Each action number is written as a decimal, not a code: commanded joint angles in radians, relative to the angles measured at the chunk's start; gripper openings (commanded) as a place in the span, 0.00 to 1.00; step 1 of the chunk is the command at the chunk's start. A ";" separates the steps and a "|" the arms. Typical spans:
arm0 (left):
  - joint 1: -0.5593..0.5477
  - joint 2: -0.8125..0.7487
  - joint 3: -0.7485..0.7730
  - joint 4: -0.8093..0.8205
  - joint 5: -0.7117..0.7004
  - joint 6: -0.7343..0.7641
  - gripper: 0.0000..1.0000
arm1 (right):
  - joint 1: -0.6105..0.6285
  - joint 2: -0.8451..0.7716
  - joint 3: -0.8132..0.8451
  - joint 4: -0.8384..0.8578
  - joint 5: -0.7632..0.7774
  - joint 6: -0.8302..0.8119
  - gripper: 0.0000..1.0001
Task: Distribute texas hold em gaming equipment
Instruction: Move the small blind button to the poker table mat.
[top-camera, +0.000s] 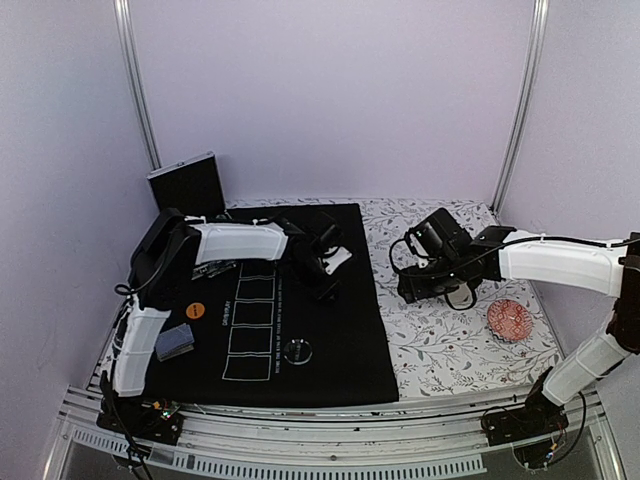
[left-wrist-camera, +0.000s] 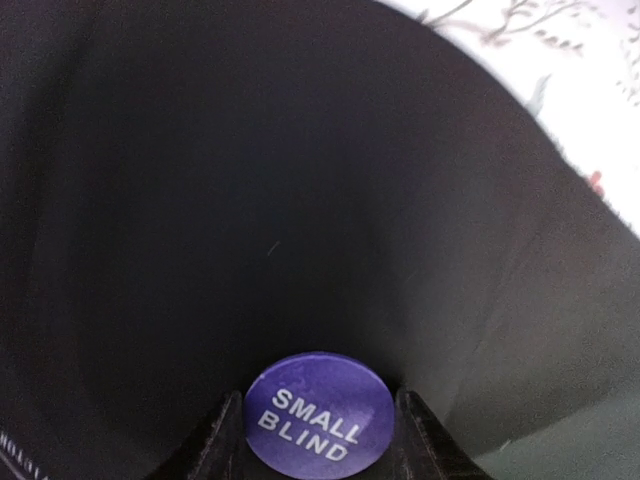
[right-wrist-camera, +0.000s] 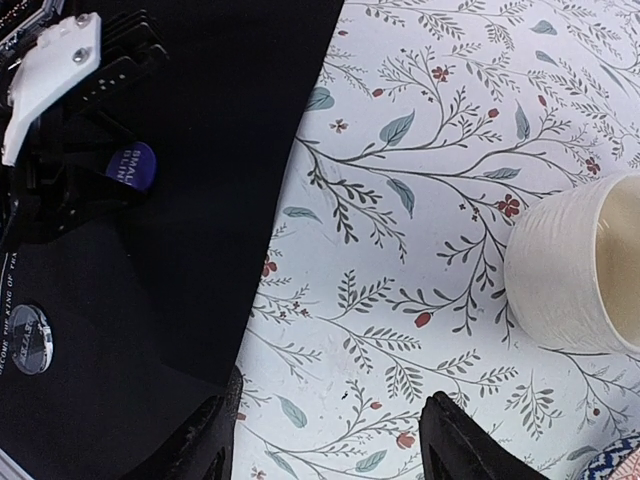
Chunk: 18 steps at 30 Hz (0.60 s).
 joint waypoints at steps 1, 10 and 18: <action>0.079 -0.058 -0.112 -0.057 -0.027 -0.049 0.41 | -0.002 -0.026 -0.013 0.013 -0.002 0.001 0.66; 0.109 -0.172 -0.217 0.032 0.017 -0.060 0.40 | -0.003 -0.026 -0.018 0.016 -0.005 0.001 0.66; 0.119 -0.251 -0.238 0.036 0.023 -0.067 0.40 | -0.003 -0.031 -0.023 0.013 -0.008 0.004 0.66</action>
